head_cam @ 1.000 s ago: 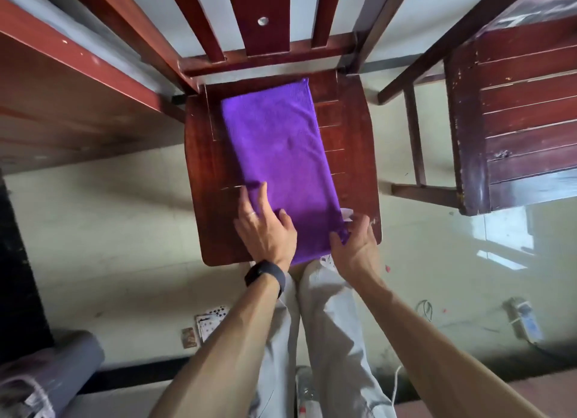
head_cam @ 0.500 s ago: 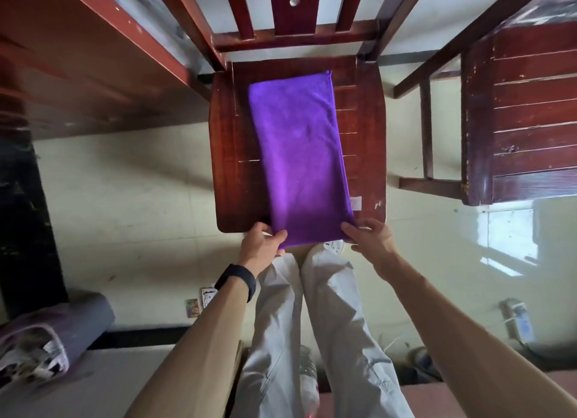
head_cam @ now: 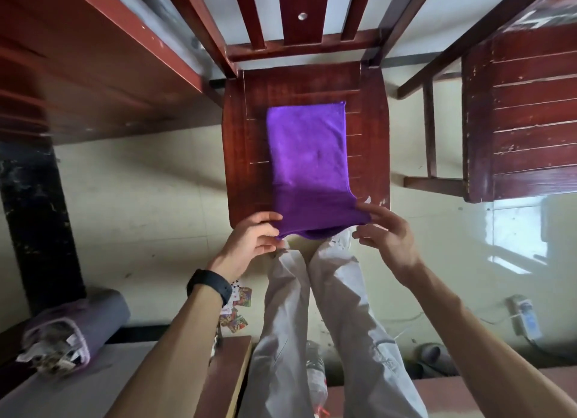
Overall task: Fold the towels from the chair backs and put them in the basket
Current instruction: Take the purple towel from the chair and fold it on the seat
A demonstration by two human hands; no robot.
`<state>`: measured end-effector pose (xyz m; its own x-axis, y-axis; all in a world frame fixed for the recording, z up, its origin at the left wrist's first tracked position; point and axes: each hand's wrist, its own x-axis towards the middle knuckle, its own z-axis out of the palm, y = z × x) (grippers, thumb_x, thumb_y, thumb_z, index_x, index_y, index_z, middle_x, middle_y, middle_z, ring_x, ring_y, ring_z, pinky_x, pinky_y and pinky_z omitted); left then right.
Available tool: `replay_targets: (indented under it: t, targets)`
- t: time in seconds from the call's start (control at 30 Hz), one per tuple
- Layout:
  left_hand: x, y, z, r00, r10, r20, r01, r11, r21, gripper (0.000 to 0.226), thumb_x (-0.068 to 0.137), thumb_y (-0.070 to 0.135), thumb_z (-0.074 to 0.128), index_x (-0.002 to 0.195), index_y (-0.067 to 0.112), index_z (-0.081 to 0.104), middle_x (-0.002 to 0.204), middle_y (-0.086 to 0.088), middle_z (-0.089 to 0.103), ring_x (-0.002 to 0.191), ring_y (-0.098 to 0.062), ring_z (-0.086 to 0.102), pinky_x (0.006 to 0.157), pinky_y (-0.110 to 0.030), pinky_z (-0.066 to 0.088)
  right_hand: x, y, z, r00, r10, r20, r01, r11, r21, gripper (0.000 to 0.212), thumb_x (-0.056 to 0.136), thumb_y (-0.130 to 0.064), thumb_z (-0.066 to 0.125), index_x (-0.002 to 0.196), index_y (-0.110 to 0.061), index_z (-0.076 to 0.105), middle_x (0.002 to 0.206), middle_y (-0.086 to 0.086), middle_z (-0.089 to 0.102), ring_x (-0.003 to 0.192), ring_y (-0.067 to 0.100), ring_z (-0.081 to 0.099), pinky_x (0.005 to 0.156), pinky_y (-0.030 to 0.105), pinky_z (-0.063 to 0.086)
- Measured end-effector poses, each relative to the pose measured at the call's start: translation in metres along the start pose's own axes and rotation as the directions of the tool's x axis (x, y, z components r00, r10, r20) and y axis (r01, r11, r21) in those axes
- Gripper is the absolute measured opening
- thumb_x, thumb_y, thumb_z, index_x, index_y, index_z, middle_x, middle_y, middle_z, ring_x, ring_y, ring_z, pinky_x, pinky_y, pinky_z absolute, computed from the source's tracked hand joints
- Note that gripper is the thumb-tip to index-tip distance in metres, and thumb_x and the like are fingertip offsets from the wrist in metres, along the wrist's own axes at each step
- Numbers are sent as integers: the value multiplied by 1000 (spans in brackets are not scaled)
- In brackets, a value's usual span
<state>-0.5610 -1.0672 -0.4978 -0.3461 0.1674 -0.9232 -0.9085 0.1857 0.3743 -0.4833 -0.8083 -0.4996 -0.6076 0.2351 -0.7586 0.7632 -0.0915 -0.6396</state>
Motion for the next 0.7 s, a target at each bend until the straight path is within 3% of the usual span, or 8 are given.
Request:
replay_targets:
  t: [0.1,0.2,0.27,0.37,0.4,0.47,0.6,0.7]
  targets:
    - [6,35,-11,983,86,163,-102,990,93,41,75,4,68,112,21,65,97,-3,76,93,-18,73,83,-25,55,22,-23,-6,996,-92,16,94,975,-203,38,78,-20,81,111,-36,73,84,-4,78,82,11,74,80,30,57]
    - [27,65,-15,978,187,91,-206,930,305,23,84,22,77,105,17,68,83,1,75,74,-13,70,79,-30,54,54,-41,0,965,-234,-116,176,910,-377,9,86,-37,75,96,-37,74,88,-4,73,78,3,68,76,18,53]
    - [49,81,-16,948,319,-8,-287,865,412,18,88,33,73,98,19,71,75,8,68,65,-7,61,71,-28,50,81,-53,7,940,-308,-149,206,857,-472,10,89,-44,70,93,-35,71,92,-4,66,74,-4,61,67,3,41]
    - [87,101,-14,922,378,-84,-315,859,405,19,91,39,67,97,22,70,95,3,70,88,-11,64,84,-38,52,121,-65,17,941,-309,-136,215,859,-465,30,95,-48,61,99,-19,69,95,1,66,78,10,62,70,17,45]
    - [98,106,-12,928,359,-101,-304,885,352,20,92,40,66,97,21,69,103,-1,71,98,-19,66,90,-43,52,134,-67,20,944,-298,-142,207,870,-448,34,96,-49,58,100,-17,68,91,0,67,79,15,62,71,26,46]
    - [122,115,-8,920,361,-155,-306,906,294,26,93,43,61,96,18,67,110,-12,70,108,-33,65,96,-51,51,161,-71,28,941,-283,-185,180,882,-436,36,99,-51,52,99,-17,64,85,-3,66,80,20,60,71,30,42]
    - [162,121,0,826,475,-305,-281,814,509,36,101,44,47,93,14,65,106,-17,69,101,-39,62,84,-38,49,206,-72,41,925,-277,-259,122,864,-489,38,102,-49,45,110,-17,63,90,-4,60,91,23,59,76,25,36]
    - [179,120,6,752,564,-342,-228,708,668,41,104,41,39,100,6,61,110,-24,67,103,-44,59,80,-40,42,226,-68,47,924,-267,-274,86,843,-531,39,102,-50,42,110,-18,61,94,4,65,98,31,62,76,26,35]
